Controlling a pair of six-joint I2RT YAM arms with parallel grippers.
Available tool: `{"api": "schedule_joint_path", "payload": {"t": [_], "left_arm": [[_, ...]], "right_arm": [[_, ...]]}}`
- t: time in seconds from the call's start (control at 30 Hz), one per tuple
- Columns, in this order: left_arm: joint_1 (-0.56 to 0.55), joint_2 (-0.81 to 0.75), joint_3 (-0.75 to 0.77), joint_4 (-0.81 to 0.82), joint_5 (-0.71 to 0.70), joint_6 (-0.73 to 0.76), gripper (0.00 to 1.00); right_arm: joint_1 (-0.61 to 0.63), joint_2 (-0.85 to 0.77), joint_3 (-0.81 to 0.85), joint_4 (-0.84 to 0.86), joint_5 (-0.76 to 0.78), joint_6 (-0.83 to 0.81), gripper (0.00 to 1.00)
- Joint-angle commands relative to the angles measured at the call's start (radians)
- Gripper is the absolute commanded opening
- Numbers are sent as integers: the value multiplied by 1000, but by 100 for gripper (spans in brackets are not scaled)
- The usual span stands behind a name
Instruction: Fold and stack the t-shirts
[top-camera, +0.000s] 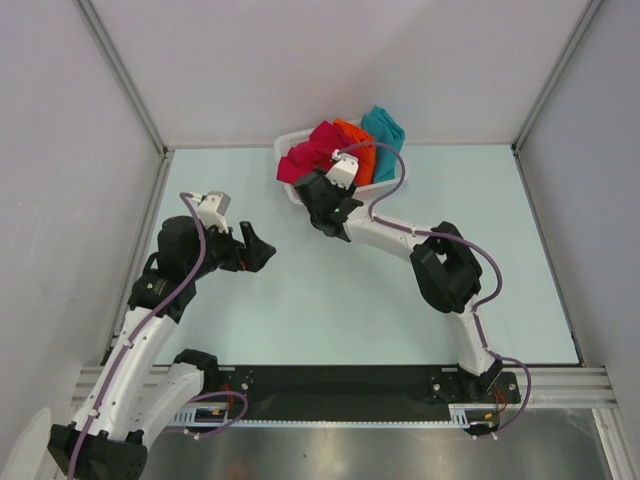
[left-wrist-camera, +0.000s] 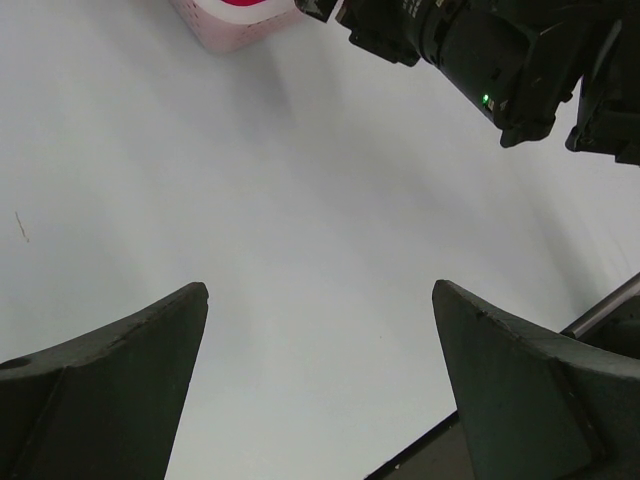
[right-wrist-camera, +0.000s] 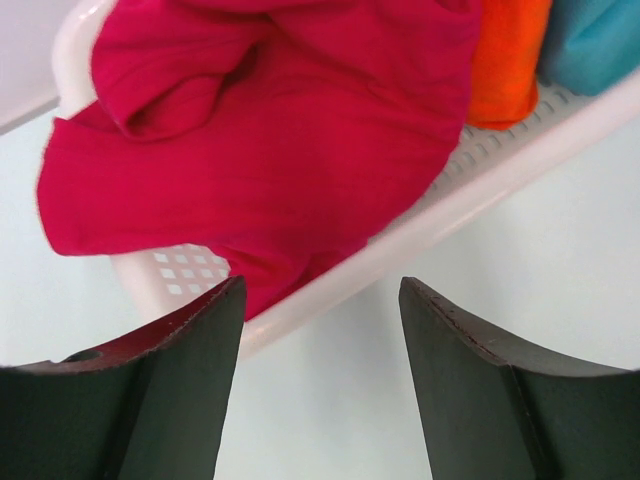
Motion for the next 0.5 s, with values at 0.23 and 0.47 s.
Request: {"api": "schedule_joint_path", "payload": {"t": [0.23,0.47], "left_arm": [[13,-6,48,-2,14,19,100],[15,-2,47,3,17,18,100]], "right_arm": [[-36,90,161,-68,-32,-10,69],[-36,74,108,-69,-48,20,69]]}}
